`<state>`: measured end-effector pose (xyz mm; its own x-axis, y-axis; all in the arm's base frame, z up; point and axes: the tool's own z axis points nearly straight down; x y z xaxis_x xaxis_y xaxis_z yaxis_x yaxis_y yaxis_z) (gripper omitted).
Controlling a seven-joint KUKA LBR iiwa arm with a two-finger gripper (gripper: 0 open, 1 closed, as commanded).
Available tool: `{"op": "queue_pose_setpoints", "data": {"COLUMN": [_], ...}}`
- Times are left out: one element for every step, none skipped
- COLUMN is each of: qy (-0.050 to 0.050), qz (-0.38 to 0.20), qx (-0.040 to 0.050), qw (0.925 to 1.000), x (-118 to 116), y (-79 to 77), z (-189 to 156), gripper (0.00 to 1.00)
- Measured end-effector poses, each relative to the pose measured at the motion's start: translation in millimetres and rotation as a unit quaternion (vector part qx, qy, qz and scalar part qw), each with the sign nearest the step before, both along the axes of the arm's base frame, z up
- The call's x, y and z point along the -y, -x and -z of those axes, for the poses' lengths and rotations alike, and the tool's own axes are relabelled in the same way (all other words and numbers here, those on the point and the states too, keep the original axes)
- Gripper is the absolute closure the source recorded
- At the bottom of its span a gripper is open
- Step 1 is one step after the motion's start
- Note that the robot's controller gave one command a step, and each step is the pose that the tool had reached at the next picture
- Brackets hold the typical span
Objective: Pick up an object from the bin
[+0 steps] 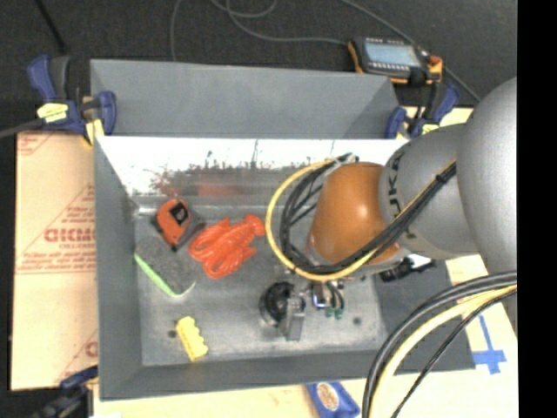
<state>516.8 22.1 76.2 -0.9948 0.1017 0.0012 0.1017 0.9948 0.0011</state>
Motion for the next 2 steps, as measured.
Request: {"op": "queue_pose_setpoints", "data": {"qy": [0.0,0.0], "qz": [0.027,0.027], "qx": [0.0063,0.0063], "qw": [0.9996,0.9996], "x": [3.4,3.4], "y": [14.4,14.4], "z": [2.8,2.8], "gripper": [1.0,1.0]}}
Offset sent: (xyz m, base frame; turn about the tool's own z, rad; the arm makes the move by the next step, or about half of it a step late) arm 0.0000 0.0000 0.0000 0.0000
